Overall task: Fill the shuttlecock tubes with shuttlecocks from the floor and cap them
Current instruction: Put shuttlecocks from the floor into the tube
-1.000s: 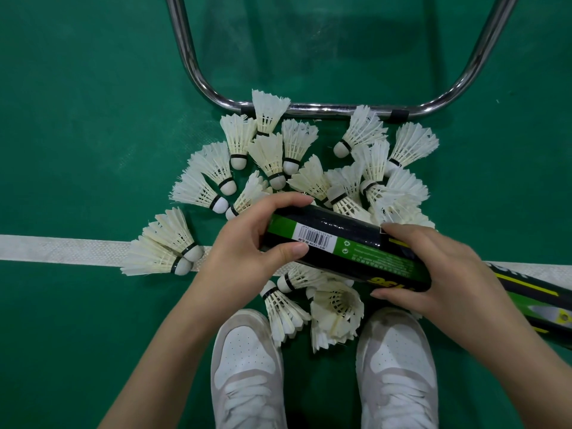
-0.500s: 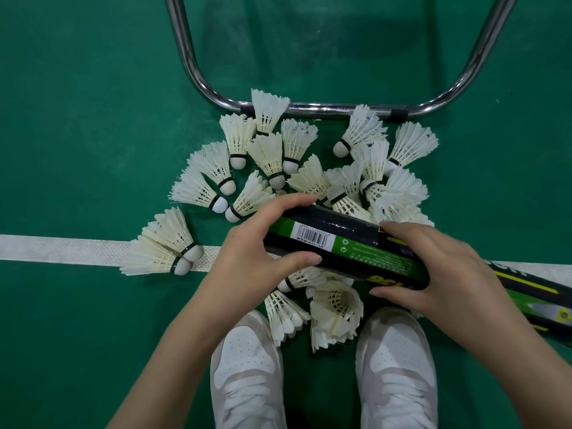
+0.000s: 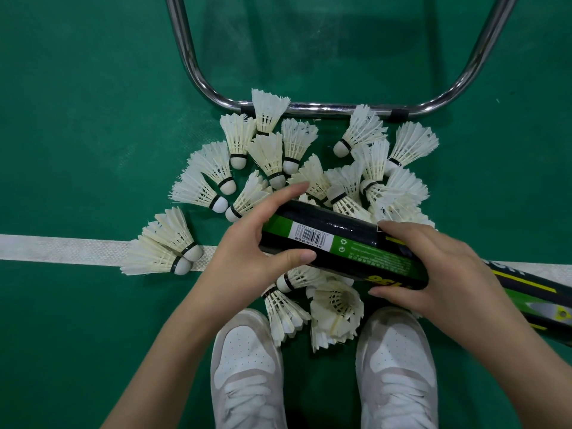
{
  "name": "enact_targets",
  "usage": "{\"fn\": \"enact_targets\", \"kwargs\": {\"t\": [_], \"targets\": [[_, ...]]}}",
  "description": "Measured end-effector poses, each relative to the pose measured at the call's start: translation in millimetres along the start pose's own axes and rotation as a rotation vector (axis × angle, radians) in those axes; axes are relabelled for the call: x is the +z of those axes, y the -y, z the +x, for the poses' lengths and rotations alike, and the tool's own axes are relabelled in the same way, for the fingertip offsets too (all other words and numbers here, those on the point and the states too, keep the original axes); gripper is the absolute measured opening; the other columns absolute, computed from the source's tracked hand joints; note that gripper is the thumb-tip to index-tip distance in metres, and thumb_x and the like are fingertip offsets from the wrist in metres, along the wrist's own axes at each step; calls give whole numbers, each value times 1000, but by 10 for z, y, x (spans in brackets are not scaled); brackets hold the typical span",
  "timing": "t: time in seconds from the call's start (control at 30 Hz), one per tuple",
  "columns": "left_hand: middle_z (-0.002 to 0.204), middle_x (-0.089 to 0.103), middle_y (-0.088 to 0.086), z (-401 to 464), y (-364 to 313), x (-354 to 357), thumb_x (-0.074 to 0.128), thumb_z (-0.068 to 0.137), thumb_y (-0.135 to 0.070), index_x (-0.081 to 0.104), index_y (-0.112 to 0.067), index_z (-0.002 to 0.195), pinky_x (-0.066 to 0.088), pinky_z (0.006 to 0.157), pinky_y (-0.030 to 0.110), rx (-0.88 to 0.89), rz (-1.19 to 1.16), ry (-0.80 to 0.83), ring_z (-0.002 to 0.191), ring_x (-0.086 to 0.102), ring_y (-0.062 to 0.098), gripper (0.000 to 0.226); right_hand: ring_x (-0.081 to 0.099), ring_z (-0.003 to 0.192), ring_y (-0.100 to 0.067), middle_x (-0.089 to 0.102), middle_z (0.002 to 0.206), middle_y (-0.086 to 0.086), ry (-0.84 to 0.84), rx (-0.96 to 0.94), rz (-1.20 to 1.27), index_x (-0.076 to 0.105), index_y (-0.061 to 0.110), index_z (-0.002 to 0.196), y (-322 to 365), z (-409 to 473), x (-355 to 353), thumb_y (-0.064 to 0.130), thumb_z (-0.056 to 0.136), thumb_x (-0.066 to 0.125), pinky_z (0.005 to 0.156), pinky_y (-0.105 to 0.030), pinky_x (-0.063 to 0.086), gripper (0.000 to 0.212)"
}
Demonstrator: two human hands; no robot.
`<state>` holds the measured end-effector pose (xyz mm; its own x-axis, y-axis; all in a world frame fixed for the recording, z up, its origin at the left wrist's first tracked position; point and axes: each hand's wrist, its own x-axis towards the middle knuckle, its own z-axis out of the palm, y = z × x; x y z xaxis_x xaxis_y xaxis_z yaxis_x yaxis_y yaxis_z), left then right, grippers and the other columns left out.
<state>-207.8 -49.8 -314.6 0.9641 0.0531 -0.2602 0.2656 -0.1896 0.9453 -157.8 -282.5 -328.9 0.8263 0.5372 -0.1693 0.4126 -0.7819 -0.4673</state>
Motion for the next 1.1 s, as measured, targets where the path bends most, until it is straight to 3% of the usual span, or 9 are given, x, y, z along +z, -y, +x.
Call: {"fn": "enact_targets", "kwargs": {"t": [0.13, 0.3, 0.37, 0.5, 0.63, 0.8, 1.1], "targets": [[122, 54, -30, 10, 28, -31, 76, 65, -25, 46, -44, 127, 40, 89, 5, -11, 31, -39, 111, 52, -14, 71, 58, 100, -23, 58, 115, 6, 16, 12, 21, 42, 31, 126, 4, 8, -1, 66, 62, 50, 85, -41, 46, 73], [100, 70, -10, 41, 135, -143, 71, 61, -43, 49, -50, 118, 45, 96, 25, -40, 24, -105, 101, 64, 6, 62, 57, 102, -23, 58, 116, 8, 17, 58, 22, 44, 33, 125, -29, -11, -40, 63, 59, 57, 84, -40, 44, 73], [100, 69, -12, 90, 191, -205, 64, 69, -45, 52, -46, 116, 46, 93, 22, -56, 13, -157, 101, 64, 4, 49, 57, 101, -23, 58, 115, 8, 24, 82, 8, 45, 34, 125, -64, -21, -62, 58, 58, 65, 83, -40, 44, 74], [113, 62, -15, 291, 345, -305, 52, 89, -38, 53, -37, 120, 42, 87, 7, -47, 113, -240, 107, 56, -5, 31, 57, 98, -23, 59, 112, 6, 30, 106, -24, 46, 32, 125, -98, -28, -85, 53, 57, 72, 80, -39, 43, 75], [127, 51, -9, 526, 560, -329, 57, 92, -7, 60, -27, 120, 39, 105, 31, 13, 359, -267, 121, 47, 8, 34, 58, 97, -23, 60, 112, 6, 27, 89, -20, 46, 32, 125, -88, -29, -72, 51, 57, 74, 78, -37, 44, 76], [144, 42, 4, 646, 726, -346, 58, 90, -3, 59, -21, 125, 32, 111, 36, -19, 510, -223, 135, 37, 21, 39, 58, 98, -24, 60, 113, 5, 23, 71, -26, 47, 31, 125, -94, -28, -58, 49, 57, 76, 77, -36, 43, 76], [116, 55, -4, 554, 710, -312, 65, 88, -18, 63, -23, 107, 51, 87, 43, -19, 501, -292, 101, 57, 17, 20, 57, 100, -23, 59, 115, 5, 35, 79, 3, 45, 32, 125, -110, -45, -63, 49, 58, 76, 81, -40, 46, 76]]}}
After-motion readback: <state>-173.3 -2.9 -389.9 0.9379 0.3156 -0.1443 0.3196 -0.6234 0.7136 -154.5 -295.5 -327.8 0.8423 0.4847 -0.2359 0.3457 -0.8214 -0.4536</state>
